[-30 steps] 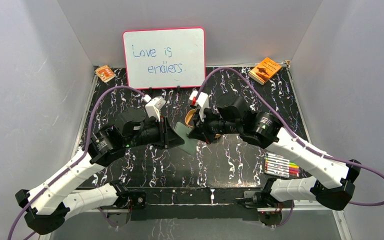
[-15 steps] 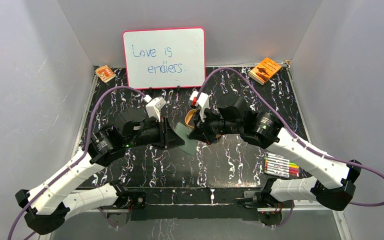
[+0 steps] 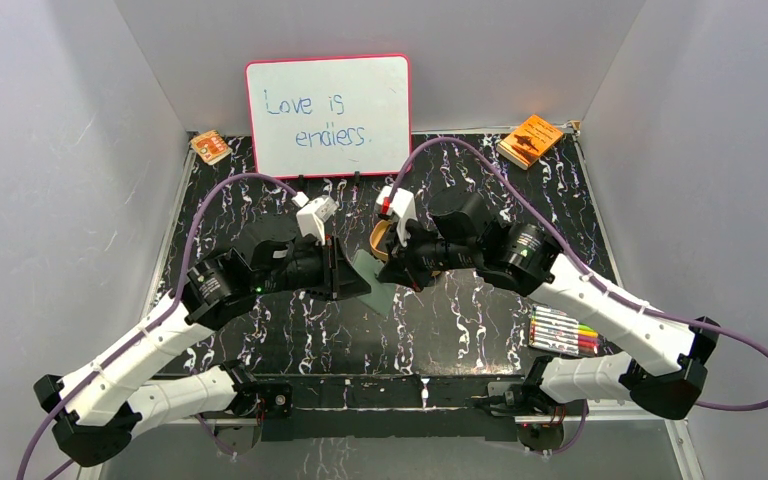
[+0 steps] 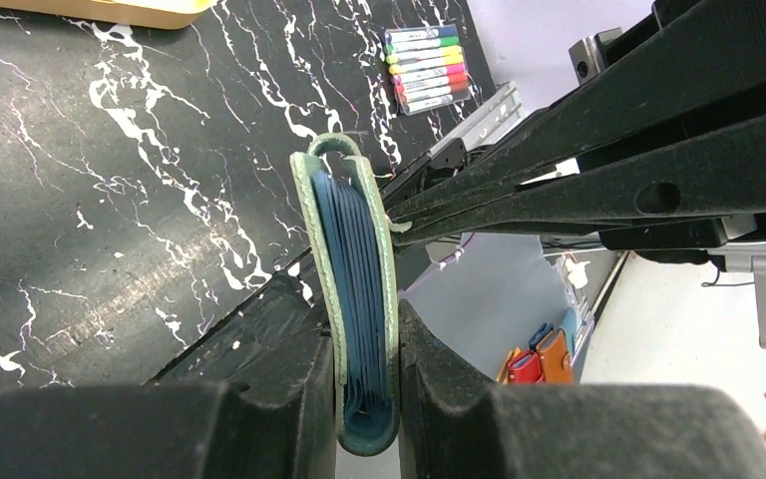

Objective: Put the credit cards into the card holder
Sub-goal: Close the card holder.

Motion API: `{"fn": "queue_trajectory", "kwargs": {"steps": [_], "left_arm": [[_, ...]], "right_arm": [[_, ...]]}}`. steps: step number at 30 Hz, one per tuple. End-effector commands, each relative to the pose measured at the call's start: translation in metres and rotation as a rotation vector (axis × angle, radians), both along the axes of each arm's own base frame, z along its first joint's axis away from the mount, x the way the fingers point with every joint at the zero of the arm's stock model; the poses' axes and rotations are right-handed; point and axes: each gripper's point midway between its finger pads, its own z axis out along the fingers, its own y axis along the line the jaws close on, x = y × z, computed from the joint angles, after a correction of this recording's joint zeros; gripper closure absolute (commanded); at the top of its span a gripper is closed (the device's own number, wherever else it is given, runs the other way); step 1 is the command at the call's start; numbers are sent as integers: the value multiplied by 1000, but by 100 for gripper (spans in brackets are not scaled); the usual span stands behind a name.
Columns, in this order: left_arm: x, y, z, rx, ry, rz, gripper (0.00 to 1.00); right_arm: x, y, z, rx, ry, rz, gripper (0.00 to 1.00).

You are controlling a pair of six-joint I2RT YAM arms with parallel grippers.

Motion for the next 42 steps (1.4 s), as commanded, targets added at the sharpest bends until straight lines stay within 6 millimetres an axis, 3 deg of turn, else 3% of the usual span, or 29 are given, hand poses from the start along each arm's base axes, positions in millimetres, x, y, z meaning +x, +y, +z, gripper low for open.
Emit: {"fn": "queue_trajectory", "kwargs": {"steps": [1,14,42], "left_arm": [[-27,-31,120,-409,-207,-224,100],[-28,-33,129,-440,-220,-233,100],[-29,-32,140,-493,-236,-220,100]], "right_arm": [[-16,22,-27,-26,73,92,100],[-23,25,-34,-43,88,115,100],[-46,51,-44,-47,125,159,100]]}}
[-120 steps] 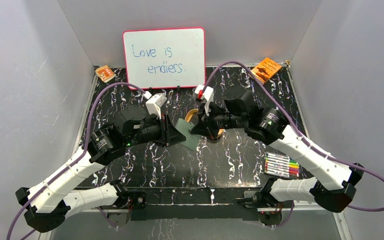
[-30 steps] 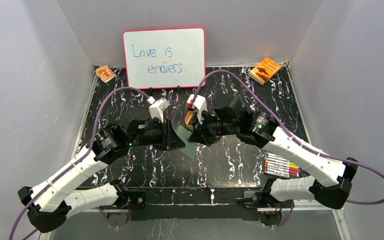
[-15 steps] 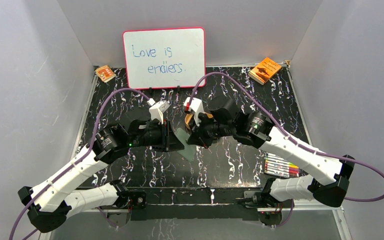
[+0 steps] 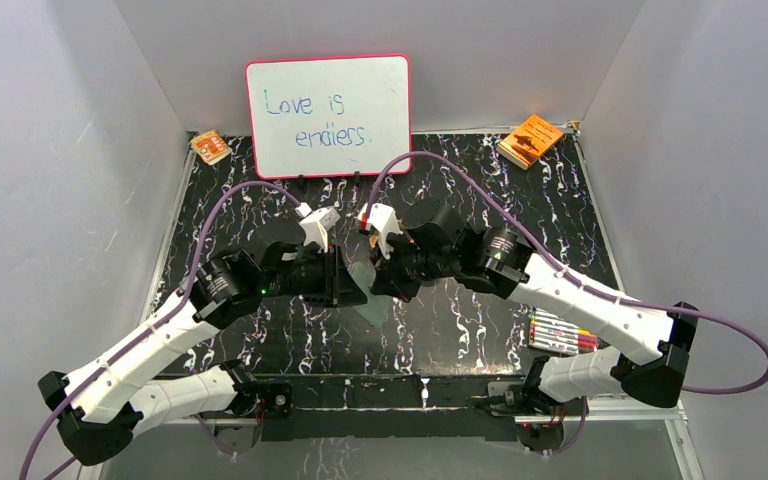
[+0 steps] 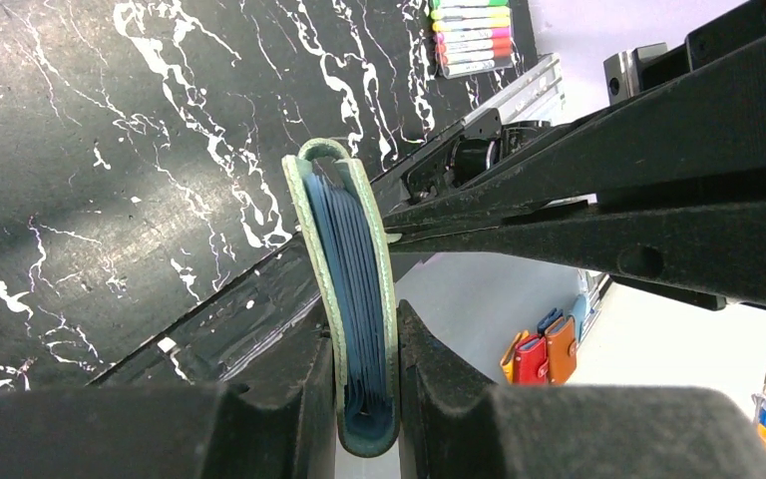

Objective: Put the credit cards into the card holder
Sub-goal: Close the card holder, then place the card holder at the center of the board.

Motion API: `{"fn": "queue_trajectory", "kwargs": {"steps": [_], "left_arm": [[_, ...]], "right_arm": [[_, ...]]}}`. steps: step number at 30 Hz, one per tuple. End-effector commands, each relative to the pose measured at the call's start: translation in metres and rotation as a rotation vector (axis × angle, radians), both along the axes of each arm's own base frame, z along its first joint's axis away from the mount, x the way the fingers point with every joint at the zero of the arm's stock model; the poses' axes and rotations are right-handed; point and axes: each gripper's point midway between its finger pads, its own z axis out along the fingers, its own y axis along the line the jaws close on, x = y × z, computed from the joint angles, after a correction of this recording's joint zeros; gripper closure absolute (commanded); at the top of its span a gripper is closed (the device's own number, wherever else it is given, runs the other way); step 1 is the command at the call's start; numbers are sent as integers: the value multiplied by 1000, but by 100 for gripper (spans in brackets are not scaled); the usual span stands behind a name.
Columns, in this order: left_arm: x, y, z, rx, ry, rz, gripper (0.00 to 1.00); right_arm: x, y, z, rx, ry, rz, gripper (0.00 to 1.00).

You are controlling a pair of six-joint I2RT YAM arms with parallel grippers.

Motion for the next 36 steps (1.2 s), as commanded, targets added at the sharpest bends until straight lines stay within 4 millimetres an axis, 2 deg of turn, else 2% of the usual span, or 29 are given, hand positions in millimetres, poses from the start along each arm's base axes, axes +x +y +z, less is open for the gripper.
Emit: {"fn": "queue_trajectory", "kwargs": {"steps": [1,5,7,9,11,14,18,21,24,27,30,36], "left_arm": [[-22,-37,166,-566,-330,-212,100],[-17,-30,155,-512,-341,-175,100],[-15,-25,150,-484,-347,-153,100],[-13,-21,142,-451,-346,-133,100],[-12,-18,136,-423,-343,-121,100],[-12,-11,130,-397,-343,-101,100],[-15,1,125,-378,-353,-76,100],[-24,14,122,-370,-390,-86,100],[-35,27,115,-371,-436,-110,100],[-47,39,117,-399,-494,-137,100],[-62,50,131,-450,-566,-174,100],[-84,55,152,-503,-661,-290,100]], "right_arm": [[-37,38,-9,62,101,139,100],[-39,33,0,76,94,133,99],[-42,29,9,94,94,139,87],[-45,23,21,110,91,141,69],[-48,16,34,126,86,139,55],[-55,1,65,176,69,136,42],[-65,-24,117,276,18,141,34],[-53,-48,153,353,-88,49,28],[-41,-60,173,407,-166,-31,25],[-42,-54,177,446,-165,-15,23],[-48,-41,178,479,-139,31,22],[-70,-19,188,584,-49,161,20]]}}
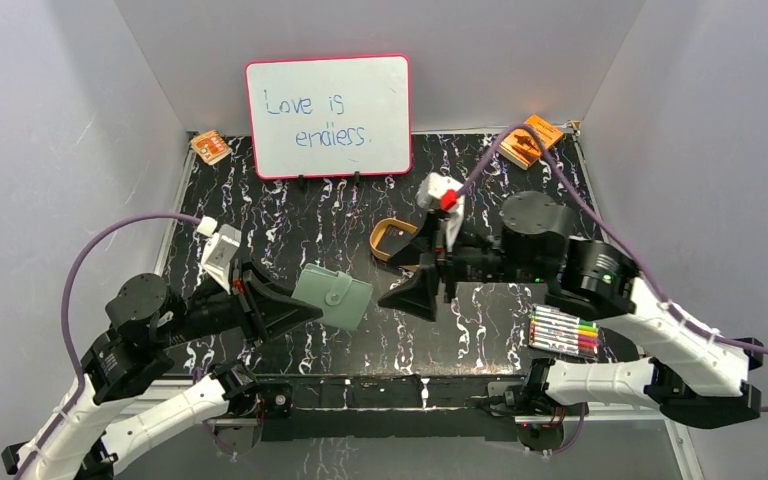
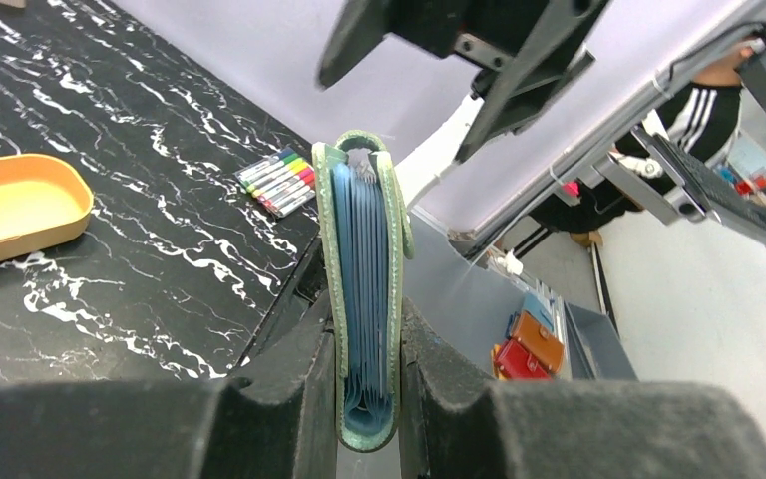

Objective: Put the credit cards into the card holder
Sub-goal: Place the card holder at the center of the board.

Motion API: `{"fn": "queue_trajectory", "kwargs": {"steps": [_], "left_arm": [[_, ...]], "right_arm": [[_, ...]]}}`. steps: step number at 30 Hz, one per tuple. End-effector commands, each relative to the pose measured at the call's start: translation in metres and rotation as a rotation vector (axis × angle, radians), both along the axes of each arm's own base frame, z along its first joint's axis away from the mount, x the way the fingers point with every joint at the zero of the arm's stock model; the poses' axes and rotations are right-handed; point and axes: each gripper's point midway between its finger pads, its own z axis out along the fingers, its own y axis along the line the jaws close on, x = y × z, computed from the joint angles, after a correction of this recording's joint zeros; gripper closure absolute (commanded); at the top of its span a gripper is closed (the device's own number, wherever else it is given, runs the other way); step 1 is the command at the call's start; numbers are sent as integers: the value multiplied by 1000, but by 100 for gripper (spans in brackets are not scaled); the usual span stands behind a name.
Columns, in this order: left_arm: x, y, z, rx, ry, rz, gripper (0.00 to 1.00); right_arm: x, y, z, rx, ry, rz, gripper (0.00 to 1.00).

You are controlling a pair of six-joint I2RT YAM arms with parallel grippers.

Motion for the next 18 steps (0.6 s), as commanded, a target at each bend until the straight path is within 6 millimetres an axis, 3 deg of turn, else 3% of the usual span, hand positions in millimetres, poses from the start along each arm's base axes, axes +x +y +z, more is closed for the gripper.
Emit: {"fn": "queue_trajectory", "kwargs": {"steps": [1,8,18], "left_arm": [[-22,-2,26,-41,-137,-130,100],[-26,-9,38,-33,-209,-195,100],[-19,-12,55,-55,-271,-170,100]], "right_arm": [[-19,22,24,130,38,132,19],[-33,29,40,194,85,222,18],[-28,28,17,93,159,171,25]]}}
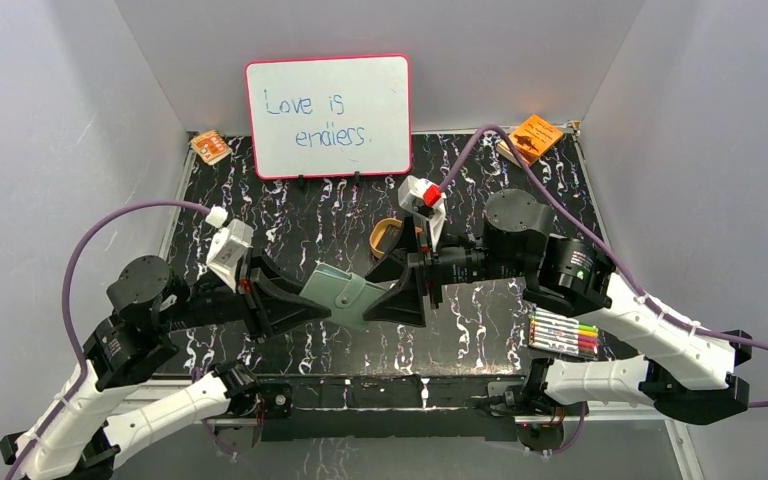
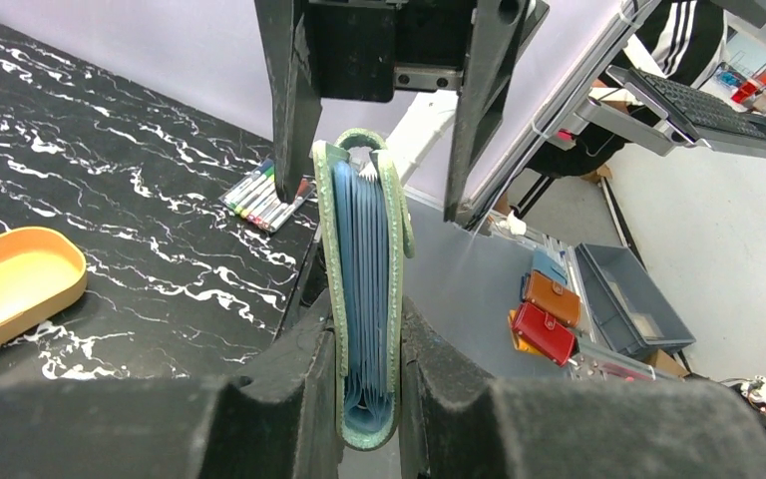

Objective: Put the credit cards into the card holder
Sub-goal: Place the card holder at the center of the board.

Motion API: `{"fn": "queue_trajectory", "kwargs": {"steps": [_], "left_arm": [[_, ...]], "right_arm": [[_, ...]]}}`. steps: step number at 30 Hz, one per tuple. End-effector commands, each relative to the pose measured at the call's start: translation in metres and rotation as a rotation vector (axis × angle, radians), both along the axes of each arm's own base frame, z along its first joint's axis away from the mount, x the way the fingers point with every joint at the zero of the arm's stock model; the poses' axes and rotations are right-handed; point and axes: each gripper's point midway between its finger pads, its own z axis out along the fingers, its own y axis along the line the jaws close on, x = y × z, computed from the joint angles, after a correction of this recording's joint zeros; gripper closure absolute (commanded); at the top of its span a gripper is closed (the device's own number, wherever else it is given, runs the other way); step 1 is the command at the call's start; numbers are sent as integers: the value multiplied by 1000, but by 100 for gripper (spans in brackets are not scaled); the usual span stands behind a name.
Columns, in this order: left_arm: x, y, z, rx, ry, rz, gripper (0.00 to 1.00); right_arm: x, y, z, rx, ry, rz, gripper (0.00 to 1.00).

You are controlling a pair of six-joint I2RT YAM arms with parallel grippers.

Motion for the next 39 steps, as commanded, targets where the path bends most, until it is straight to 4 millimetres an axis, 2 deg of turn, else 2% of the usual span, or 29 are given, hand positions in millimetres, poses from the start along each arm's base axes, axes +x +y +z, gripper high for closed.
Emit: {"fn": "queue_trajectory", "kwargs": {"steps": [1,4,7,11,13,15,16,17,18,20,23,28,30,35,39], "left_arm": [[-8,4,34,-99,-99,-29,100],[-10,3,37,-115,-106,-40,100],[-9,2,39,-113,-107,-41,100],[-9,2,39,-110,-105,-45,100],[-8,1,39,-110,-103,-40,100],[-6,1,40,-110,-99,-26,100],[-4,1,40,-112,-96,-14,92],[-3,2,41,-118,-94,-5,81],[-2,2,43,-128,-92,-1,67],[-1,3,45,-156,-76,12,48],[3,7,46,-206,-38,54,37],[14,13,46,-366,16,121,30],[19,12,43,-414,30,135,28],[30,6,50,-469,41,153,26],[41,3,55,-506,50,190,27]], "right_arm": [[0,-2,12,17,28,-12,26],[-2,-1,14,39,41,-4,32],[-3,1,17,56,55,5,45],[-3,6,17,53,81,8,54],[-4,9,16,47,94,18,64],[-4,12,15,35,100,28,81],[-4,12,15,35,99,32,89],[-5,12,16,43,93,34,96],[-4,11,19,58,81,30,100],[1,10,28,99,40,2,100],[11,6,45,214,-23,-62,100],[23,-6,73,472,-126,-153,100],[28,-6,75,512,-152,-176,100],[35,-2,79,556,-185,-203,100],[39,-7,84,616,-178,-237,100]]}}
